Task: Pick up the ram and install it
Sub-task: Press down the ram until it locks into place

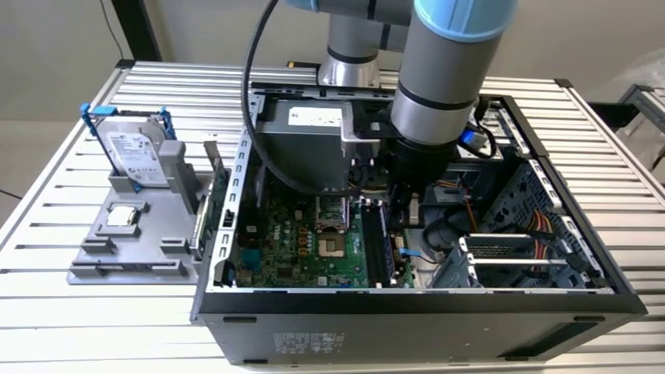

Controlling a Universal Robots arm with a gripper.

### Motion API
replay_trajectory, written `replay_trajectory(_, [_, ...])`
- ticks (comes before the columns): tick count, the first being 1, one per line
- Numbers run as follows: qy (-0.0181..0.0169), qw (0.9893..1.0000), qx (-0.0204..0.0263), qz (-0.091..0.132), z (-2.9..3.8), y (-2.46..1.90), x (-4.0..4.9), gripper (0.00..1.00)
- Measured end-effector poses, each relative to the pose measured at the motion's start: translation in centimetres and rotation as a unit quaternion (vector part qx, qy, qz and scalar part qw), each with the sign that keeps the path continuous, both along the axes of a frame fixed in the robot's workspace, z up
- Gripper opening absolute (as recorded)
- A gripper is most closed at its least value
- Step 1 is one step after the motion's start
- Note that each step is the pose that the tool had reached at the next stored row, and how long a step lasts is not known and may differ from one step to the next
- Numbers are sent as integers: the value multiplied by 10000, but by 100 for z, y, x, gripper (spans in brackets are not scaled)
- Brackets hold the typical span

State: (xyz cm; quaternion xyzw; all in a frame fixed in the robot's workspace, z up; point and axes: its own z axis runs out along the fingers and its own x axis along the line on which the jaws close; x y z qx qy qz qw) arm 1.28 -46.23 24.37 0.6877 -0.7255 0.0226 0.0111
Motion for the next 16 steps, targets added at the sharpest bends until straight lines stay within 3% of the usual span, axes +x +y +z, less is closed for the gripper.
replay_trajectory(16, [27, 10000, -6, 0, 230, 0, 0, 0])
